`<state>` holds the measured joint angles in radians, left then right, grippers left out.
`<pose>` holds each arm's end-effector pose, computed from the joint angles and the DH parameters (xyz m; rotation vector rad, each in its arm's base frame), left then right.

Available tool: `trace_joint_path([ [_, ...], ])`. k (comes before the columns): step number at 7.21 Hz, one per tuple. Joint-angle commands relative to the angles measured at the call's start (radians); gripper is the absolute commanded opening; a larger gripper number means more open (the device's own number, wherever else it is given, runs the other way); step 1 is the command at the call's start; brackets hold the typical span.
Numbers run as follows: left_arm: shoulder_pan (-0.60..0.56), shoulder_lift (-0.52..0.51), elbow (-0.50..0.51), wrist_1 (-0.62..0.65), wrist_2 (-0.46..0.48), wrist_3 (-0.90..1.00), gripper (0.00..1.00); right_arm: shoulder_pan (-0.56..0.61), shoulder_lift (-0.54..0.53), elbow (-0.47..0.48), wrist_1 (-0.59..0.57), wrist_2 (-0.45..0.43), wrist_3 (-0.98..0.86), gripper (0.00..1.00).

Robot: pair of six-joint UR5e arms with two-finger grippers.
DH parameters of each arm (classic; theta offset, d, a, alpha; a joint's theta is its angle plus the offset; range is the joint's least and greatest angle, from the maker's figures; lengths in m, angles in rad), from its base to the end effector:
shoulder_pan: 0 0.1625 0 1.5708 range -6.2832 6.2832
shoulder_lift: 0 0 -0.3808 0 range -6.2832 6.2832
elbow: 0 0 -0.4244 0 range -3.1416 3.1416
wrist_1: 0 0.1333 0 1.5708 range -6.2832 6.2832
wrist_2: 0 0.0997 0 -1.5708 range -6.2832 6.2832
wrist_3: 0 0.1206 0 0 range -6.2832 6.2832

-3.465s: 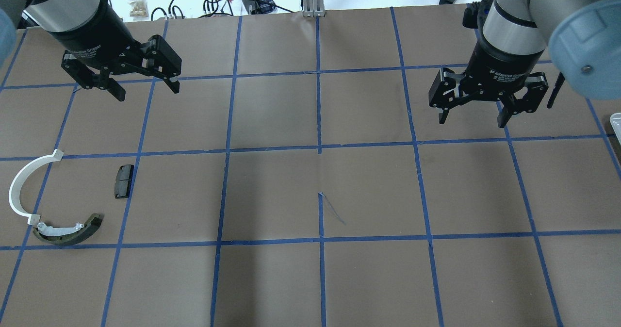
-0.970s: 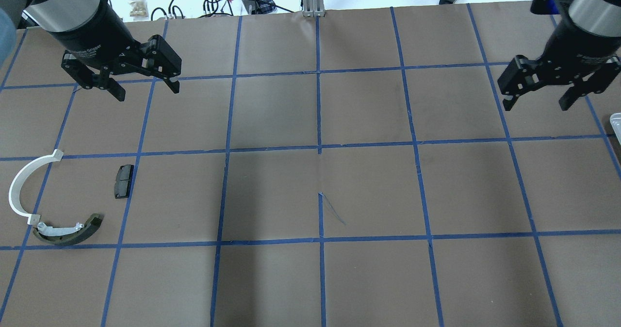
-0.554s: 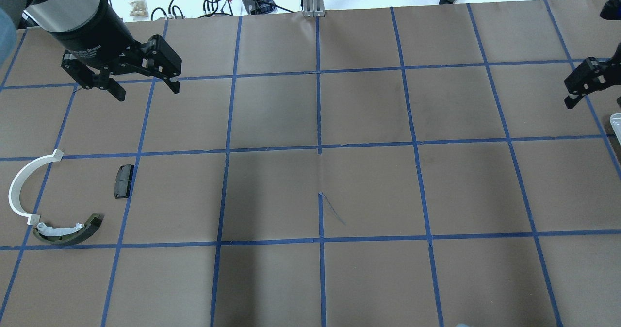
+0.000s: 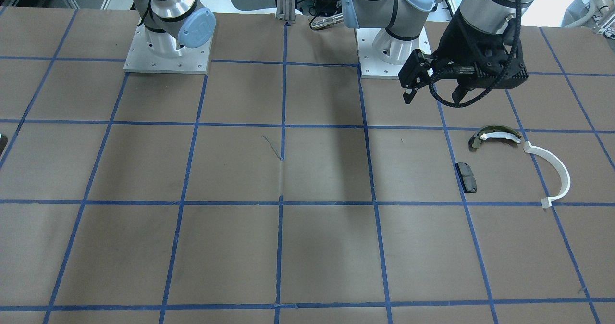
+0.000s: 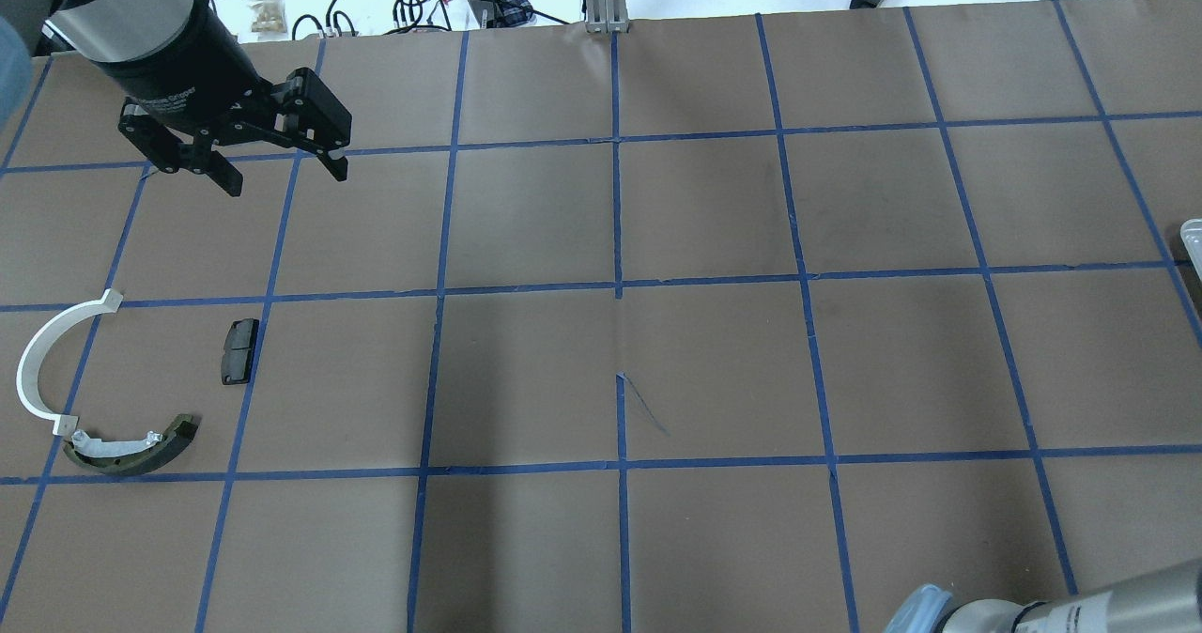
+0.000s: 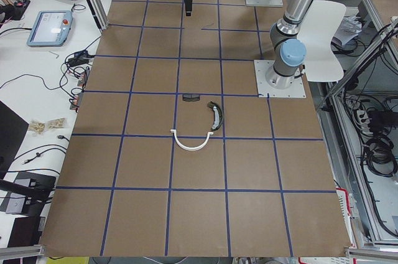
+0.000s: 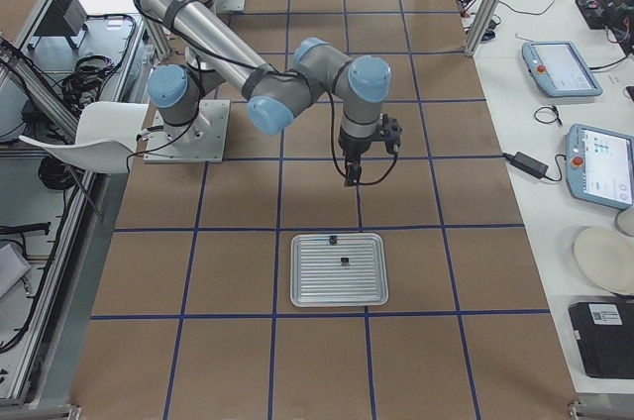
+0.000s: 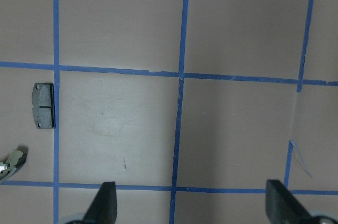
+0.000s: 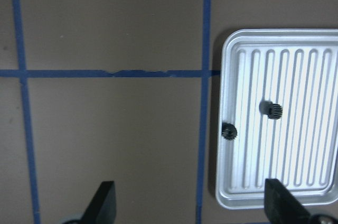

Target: Place bearing gear from tray to pile

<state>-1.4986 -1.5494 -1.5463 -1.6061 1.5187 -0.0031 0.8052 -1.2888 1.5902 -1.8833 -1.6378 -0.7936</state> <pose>-0.1019 -0.5255 0.4433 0.1159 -3.0877 0.0191 -0.3340 -0.5282 0.2831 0.0426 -3.0853 -0.0605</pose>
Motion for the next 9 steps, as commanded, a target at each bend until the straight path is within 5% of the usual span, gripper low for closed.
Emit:
trace_joint_path([
  [1,0.000,0.000,0.000,0.000,0.000,0.000,1.00,-0.061,0.156,-0.100,-0.039,-0.002,-0.122,1.00],
  [7,0.000,0.000,0.000,0.000,0.000,0.000,1.00,-0.135,0.365,-0.151,-0.137,0.015,-0.181,0.95],
  [9,0.000,0.000,0.000,0.000,0.000,0.000,1.00,-0.135,0.371,-0.145,-0.137,0.016,-0.177,0.81],
])
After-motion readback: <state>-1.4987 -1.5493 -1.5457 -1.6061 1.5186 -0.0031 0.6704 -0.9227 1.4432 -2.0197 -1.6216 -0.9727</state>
